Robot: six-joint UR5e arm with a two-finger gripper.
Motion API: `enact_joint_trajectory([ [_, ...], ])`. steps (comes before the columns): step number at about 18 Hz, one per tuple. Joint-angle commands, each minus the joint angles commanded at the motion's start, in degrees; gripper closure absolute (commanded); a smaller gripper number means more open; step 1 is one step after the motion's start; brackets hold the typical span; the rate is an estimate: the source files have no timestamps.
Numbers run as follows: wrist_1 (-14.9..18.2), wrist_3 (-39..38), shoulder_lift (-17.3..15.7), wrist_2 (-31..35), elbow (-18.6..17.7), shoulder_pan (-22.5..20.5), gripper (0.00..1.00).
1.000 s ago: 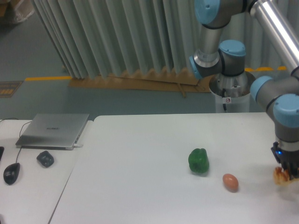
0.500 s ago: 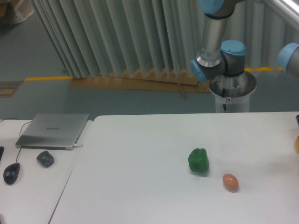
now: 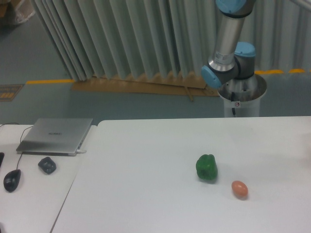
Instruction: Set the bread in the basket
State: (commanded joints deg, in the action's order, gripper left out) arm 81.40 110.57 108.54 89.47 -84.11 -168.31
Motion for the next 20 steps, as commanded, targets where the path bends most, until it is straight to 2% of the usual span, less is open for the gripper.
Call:
enact_joint_trajectory([
  [1, -3.3, -0.4, 0.9, 0.0, 0.1, 0.2, 0.72],
  [4, -7.2, -0.6, 3.2, 0.0, 0.7, -0.4, 0.72],
  [8, -8.6, -1.9, 4.0, 0.0, 1.1, 0.1, 0.71],
  [9, -8.6, -1.9, 3.9, 0.0, 0.8, 0.3, 0.50],
  [10, -8.7, -1.6, 4.0, 0.0, 0.7, 0.5, 0.00],
  [15, -8.6, -3.0, 3.3, 0.0, 0.3, 1.1, 0.00],
  [18, -8.5, -10.2, 3.9, 0.0, 1.4, 2.3, 0.00],
  [20, -8.3, -10.1, 3.2, 0.4, -0.3, 2.7, 0.00],
])
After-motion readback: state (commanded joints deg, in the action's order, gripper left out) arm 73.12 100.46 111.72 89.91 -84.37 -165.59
